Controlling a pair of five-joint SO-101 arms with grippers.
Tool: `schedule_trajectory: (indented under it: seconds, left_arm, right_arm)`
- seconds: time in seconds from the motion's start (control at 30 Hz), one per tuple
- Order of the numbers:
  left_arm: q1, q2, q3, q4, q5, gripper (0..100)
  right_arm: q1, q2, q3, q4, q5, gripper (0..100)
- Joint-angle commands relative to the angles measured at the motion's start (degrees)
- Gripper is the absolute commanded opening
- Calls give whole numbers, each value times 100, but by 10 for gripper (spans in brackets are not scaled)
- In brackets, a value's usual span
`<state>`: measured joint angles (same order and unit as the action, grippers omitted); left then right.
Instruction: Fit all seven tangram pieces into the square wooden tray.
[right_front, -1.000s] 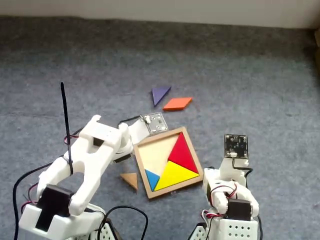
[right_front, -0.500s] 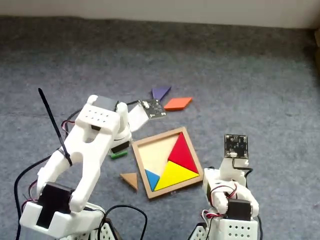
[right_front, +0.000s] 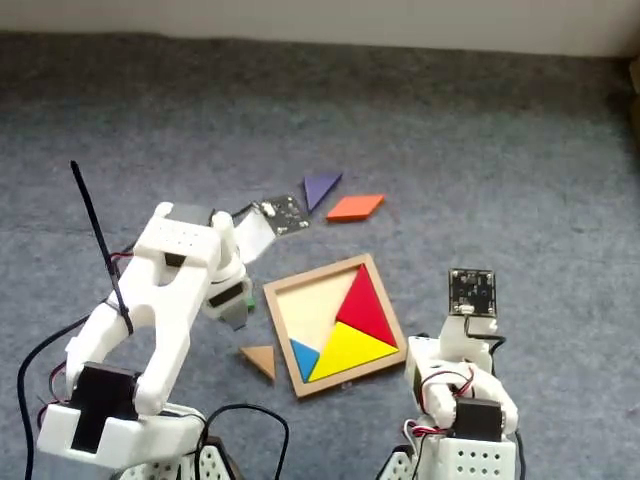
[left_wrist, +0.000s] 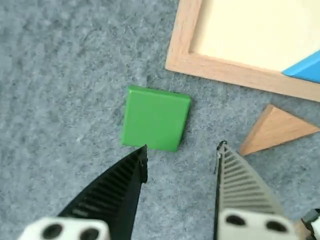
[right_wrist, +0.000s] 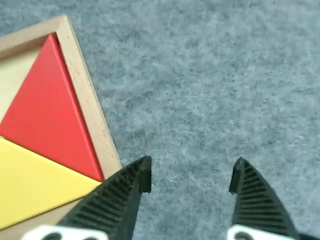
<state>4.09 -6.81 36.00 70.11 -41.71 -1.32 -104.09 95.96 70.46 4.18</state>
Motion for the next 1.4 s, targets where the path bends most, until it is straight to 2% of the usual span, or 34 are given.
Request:
schedule_trajectory:
  seconds: [0.0, 0.17, 0.33, 0.47, 0.63, 0.77, 1.0, 1.17, 1.37]
  left_arm:
    - [-75, -13, 92, -466, -53, 232]
    - [-66, 163, 48, -607, -53, 239]
    - [-75, 1095, -435, -677, -44, 248]
    - [-84, 1675, -1121, -281, 123, 248]
    - [-110, 2044, -1552, -193, 316, 244]
    - [-66, 2097, -1596, -211, 290, 189]
    - [-66, 2105, -1587, -229, 281, 178]
    - [-31, 2088, -1596, -202, 281, 45]
    - [4, 2079, -1692, -176, 281, 8]
  right_arm:
    - [57, -48, 593, 40, 62, 252]
    - [57, -48, 593, 40, 62, 252]
    - [57, -48, 593, 40, 62, 252]
    - [57, -48, 593, 40, 62, 252]
    - [57, -48, 593, 40, 62, 252]
    - [57, -48, 593, 40, 62, 252]
    - [57, -48, 593, 40, 62, 252]
    - [57, -48, 593, 40, 62, 252]
    - [57, -48, 593, 40, 62, 252]
